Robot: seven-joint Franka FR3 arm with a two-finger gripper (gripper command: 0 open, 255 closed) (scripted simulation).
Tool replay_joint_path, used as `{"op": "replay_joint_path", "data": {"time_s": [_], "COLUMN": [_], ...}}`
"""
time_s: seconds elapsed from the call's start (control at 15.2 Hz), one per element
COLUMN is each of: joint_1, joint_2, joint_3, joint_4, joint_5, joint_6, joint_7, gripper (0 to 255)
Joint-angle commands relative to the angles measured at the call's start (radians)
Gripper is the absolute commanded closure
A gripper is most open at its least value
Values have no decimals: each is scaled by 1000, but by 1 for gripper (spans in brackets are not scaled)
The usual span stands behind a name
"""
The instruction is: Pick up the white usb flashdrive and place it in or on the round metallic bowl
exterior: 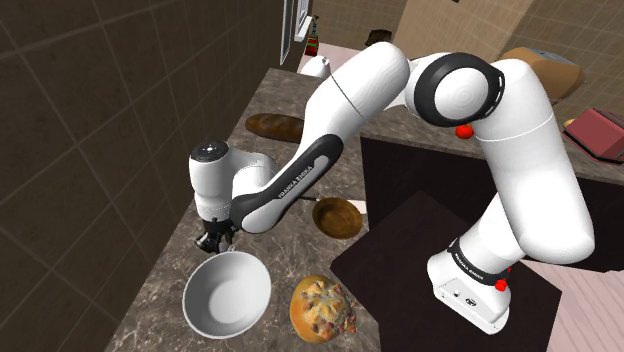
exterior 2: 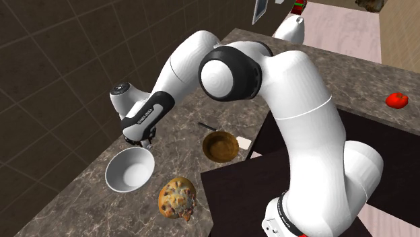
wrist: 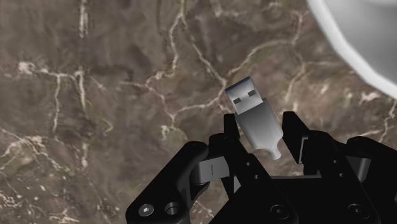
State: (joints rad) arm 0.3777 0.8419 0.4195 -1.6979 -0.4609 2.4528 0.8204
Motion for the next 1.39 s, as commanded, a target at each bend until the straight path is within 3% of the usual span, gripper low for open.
{"op": "replay_joint_path", "data": {"time_s": [0.0,1.25,1.32], "joint_1": [-7,-64,-88], "joint_2": [-19,-194,-227], "joint_3": [8,87,93], "joint_4": [-5,-36,-91], "joint_5": [7,88,95], "joint_6": [-14,-156,-134], "joint_7": [-5,-48,-56], "gripper": [255,255,255]}}
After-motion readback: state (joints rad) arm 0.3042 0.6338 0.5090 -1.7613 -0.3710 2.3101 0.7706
